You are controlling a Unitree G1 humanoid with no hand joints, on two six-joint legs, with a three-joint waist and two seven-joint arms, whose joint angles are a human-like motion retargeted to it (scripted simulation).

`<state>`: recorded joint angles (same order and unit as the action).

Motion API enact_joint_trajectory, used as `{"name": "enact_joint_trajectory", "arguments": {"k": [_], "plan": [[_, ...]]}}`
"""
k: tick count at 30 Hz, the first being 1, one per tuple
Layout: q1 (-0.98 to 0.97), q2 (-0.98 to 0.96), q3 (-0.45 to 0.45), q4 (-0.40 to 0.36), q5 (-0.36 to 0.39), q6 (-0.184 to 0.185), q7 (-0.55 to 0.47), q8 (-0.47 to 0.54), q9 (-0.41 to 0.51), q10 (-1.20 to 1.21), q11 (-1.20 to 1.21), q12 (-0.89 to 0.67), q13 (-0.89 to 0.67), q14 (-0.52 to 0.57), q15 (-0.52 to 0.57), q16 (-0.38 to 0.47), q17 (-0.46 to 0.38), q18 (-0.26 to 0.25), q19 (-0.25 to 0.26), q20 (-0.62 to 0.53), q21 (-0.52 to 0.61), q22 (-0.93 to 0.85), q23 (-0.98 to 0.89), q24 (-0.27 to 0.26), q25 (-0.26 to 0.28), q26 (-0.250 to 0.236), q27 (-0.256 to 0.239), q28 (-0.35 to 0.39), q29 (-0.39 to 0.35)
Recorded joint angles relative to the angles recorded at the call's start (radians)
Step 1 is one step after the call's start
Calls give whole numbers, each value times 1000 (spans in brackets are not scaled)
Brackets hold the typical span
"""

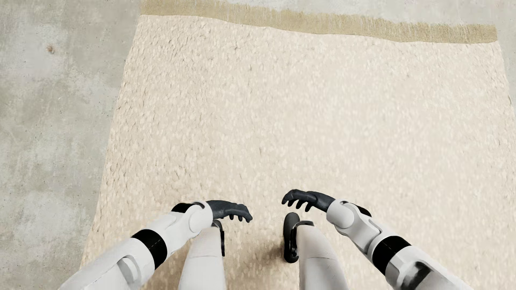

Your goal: Sit on the chair

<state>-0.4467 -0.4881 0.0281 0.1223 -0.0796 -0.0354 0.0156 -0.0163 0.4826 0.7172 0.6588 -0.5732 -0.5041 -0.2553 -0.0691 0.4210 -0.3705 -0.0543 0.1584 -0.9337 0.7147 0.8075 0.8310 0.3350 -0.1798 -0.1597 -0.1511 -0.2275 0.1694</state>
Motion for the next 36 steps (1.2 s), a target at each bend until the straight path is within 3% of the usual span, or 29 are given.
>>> {"name": "enact_joint_trajectory", "arguments": {"k": [3,6,8,12,15,18,21,26,29,31,33,36], "plan": [[-180,-181,-8,46,-29,17,-16,17,115,180,188,-142,-121,29,-45,15,-91,-78,36,-119,86,-21,-147,36,-30,-18,-48,65,23],[-352,-372,-14,78,-63,20,-54,45,208,376,396,-286,-212,-30,-96,93,-219,-122,84,-236,131,-146,-358,51,-19,-70,-128,168,-60],[-476,-504,-17,90,-73,19,-84,70,263,514,529,-383,-284,-71,-128,177,-303,-134,106,-298,165,-269,-486,26,23,-87,-159,301,-150],[-708,-739,-17,106,-93,21,-151,113,338,796,795,-564,-374,-151,-187,392,-491,-147,158,-440,196,-587,-758,-79,146,-102,-203,543,-335],[-842,-879,-16,110,-118,28,-192,149,380,991,988,-650,-400,-205,-224,516,-613,-160,187,-484,177,-757,-921,-126,209,-119,-237,671,-432],[-928,-967,-16,114,-118,30,-224,173,404,1141,1134,-681,-396,-240,-241,598,-676,-166,188,-487,143,-857,-1030,-149,241,-127,-257,729,-483],[-955,-987,-19,115,-121,31,-241,184,407,1236,1232,-642,-351,-243,-243,631,-682,-169,172,-439,87,-885,-1057,-154,240,-115,-249,729,-476],[-898,-918,-24,114,-111,29,-257,183,367,1315,1319,-436,-262,-210,-220,552,-588,-162,134,-217,12,-782,-957,-113,180,-81,-197,601,-351],[-788,-809,-22,121,-121,31,-241,176,330,1302,1307,-242,-134,-175,-187,422,-489,-159,120,-19,-67,-625,-824,-75,120,-76,-176,494,-268],[-737,-746,-18,116,-123,43,-237,167,307,1294,1294,-119,-33,-151,-166,314,-408,-143,115,120,-162,-517,-752,-64,83,-59,-156,463,-230],[-688,-696,-14,104,-121,47,-232,164,279,1284,1282,-10,71,-134,-148,194,-319,-131,105,246,-248,-412,-674,-80,73,-37,-147,494,-257],[-624,-643,-15,85,-117,45,-222,163,239,1270,1274,126,191,-120,-137,35,-182,-114,83,404,-360,-288,-537,-191,116,27,-107,612,-369]]}}
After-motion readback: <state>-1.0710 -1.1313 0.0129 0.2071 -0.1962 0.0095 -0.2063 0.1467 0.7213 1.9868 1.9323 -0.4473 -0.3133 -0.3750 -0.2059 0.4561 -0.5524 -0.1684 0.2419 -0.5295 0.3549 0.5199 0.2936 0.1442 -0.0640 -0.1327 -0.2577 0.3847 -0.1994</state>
